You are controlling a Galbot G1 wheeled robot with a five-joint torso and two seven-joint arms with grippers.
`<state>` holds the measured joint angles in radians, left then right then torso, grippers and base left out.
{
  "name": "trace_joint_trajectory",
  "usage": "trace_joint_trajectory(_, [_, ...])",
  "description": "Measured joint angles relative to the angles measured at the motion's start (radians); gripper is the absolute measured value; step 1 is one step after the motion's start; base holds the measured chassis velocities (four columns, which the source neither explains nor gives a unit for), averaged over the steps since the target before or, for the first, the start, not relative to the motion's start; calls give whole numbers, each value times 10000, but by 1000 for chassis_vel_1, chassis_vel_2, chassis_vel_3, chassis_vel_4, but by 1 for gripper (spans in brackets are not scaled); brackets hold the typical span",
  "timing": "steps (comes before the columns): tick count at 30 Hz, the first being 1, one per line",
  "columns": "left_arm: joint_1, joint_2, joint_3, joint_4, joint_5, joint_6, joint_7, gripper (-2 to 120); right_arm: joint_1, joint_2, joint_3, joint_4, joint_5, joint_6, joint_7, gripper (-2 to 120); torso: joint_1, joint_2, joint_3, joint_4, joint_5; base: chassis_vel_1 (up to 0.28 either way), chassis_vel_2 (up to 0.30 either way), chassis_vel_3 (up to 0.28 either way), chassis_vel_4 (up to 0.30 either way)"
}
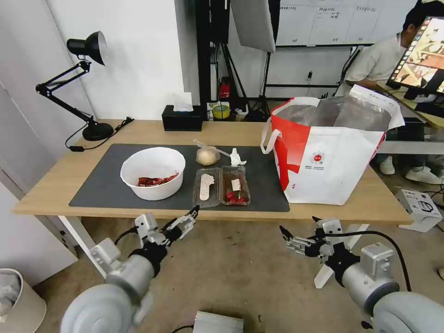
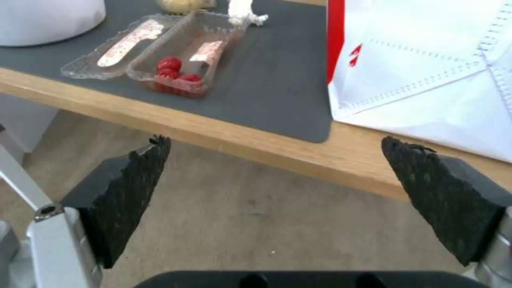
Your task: Pick up the trash from the table and place it into the takeout bag.
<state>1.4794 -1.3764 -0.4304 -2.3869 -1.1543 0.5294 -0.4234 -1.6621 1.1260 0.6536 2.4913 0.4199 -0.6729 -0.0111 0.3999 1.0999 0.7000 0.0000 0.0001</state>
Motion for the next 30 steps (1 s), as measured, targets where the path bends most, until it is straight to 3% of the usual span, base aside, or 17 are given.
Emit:
trace_joint_trajectory(15, [-1044,-353,1276,1021,-538,-750,-589,100,-226,166,204,83,-38,10,46,100,0,1,0,0,0,0,0,0,0])
trace_joint_trajectory(30, [-1991,-629,1948,2194,-678,-1230,-1114,100,-236,284,237,-173,-282,50,38,100,2,0,0,0,-1,0,0,0,0])
